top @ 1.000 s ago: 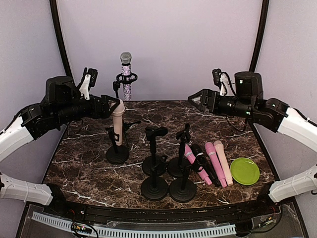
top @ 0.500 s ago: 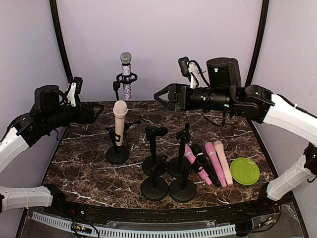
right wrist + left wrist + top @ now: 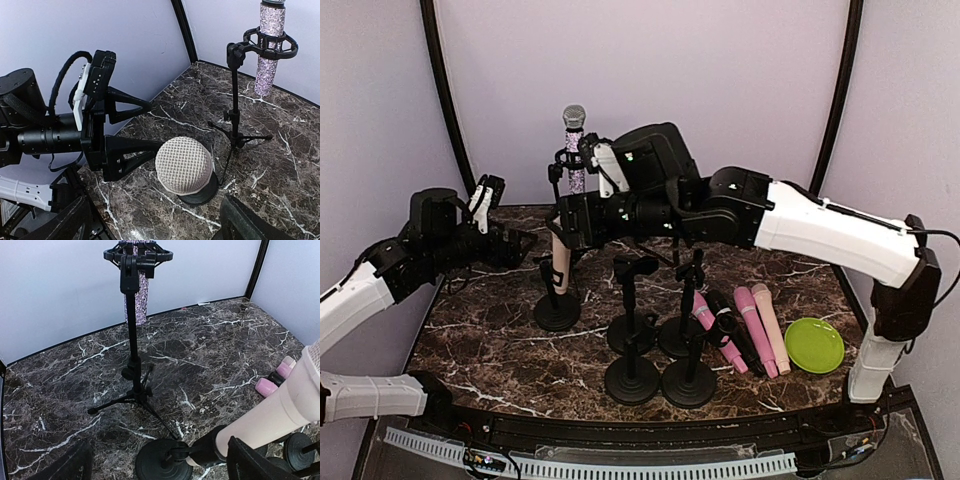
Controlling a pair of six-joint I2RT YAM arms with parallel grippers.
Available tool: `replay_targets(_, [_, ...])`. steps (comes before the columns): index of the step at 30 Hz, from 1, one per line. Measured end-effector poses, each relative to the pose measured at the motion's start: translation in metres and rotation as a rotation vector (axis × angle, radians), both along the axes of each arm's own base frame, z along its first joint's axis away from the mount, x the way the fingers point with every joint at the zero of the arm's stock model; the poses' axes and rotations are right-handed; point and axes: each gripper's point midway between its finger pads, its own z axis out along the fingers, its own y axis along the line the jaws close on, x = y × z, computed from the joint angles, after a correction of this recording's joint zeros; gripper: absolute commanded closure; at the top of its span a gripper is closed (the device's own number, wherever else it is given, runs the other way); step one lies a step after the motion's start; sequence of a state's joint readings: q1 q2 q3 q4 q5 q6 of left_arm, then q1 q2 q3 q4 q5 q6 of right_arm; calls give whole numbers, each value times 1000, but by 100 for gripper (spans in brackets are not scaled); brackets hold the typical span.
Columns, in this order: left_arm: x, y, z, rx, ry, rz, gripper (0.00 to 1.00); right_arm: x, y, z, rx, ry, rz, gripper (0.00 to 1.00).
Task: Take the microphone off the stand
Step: Pick up the microphone stand with the microphone from the center of the board.
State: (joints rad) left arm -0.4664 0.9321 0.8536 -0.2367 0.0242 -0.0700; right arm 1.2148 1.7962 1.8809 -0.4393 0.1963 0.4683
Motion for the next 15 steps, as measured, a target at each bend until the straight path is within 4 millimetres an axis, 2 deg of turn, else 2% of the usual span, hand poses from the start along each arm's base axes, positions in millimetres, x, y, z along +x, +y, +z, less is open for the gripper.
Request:
replay_targets(6, [0, 2, -24, 58, 4, -15, 5, 18, 30, -20, -68, -14, -61, 16])
replay_targets(10, [0, 1, -27, 70, -1, -22, 5, 28, 41, -34, -100, -21, -95, 19])
replay_targets(13, [1, 1, -25, 67, -10, -21, 5, 33, 44, -47, -131, -27, -109, 26])
replay_targets(15, [1, 1, -26, 66, -12, -21, 5, 35, 46, -52, -144, -31, -114, 35])
